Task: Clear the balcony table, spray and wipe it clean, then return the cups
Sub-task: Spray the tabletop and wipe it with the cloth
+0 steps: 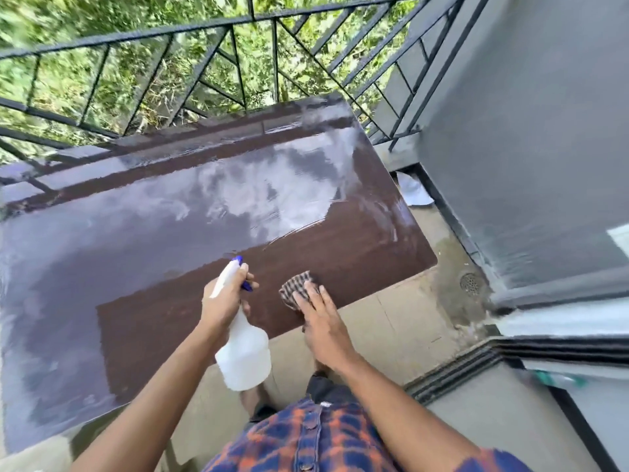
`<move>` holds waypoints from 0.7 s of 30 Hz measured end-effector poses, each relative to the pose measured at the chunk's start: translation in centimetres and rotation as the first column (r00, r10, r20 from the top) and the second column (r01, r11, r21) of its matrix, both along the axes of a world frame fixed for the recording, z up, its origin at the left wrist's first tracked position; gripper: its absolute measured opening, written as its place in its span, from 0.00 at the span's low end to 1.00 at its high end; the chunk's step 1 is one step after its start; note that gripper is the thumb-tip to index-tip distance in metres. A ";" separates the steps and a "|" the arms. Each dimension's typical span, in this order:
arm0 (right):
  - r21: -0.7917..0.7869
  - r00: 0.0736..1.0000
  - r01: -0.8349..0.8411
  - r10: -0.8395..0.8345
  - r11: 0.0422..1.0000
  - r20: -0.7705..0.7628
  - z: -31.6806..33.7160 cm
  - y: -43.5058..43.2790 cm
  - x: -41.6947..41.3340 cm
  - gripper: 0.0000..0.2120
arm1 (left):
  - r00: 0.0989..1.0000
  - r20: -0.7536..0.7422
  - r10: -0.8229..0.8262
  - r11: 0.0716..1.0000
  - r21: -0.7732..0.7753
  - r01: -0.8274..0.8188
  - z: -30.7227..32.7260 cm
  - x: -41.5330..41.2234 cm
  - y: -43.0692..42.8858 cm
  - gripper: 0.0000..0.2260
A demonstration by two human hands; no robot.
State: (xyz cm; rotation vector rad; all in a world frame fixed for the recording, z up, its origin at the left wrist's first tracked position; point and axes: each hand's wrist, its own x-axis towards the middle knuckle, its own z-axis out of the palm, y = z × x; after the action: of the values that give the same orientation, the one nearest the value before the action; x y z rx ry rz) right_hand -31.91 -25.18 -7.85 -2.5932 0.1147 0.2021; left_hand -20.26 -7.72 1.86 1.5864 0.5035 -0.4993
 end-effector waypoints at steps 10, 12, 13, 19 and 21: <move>-0.174 0.940 0.332 -0.341 0.927 -0.023 -0.7 -18.4 0.0 0.38 | 1.000 0.016 0.001 0.999 -0.036 0.000 1.1 2.5 -4.4 0.13; -0.207 0.943 0.316 -0.330 0.926 -0.040 -0.9 -22.5 1.0 0.37 | 0.999 0.035 0.018 1.000 -0.019 -0.018 0.7 2.5 -6.0 0.14; -0.214 0.949 0.294 -0.311 0.932 -0.049 -1.0 -24.1 1.4 0.36 | 0.999 0.035 0.036 0.999 -0.009 -0.036 0.3 2.4 -7.1 0.15; -0.203 0.965 0.243 -0.258 0.949 -0.051 -0.1 -27.5 4.6 0.31 | 0.993 -0.026 0.114 0.993 0.018 -0.114 0.3 2.6 -14.0 0.15; -0.183 0.959 0.264 -0.277 0.947 -0.050 0.0 -26.6 6.3 0.30 | 0.990 -0.025 0.136 0.991 0.002 -0.136 0.6 2.7 -15.7 0.15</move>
State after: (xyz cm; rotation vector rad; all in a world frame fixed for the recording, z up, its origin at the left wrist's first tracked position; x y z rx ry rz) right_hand -25.61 -51.77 -7.84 -2.7065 0.5355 0.1963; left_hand -17.60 -23.42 2.45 1.5356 0.6261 -0.4162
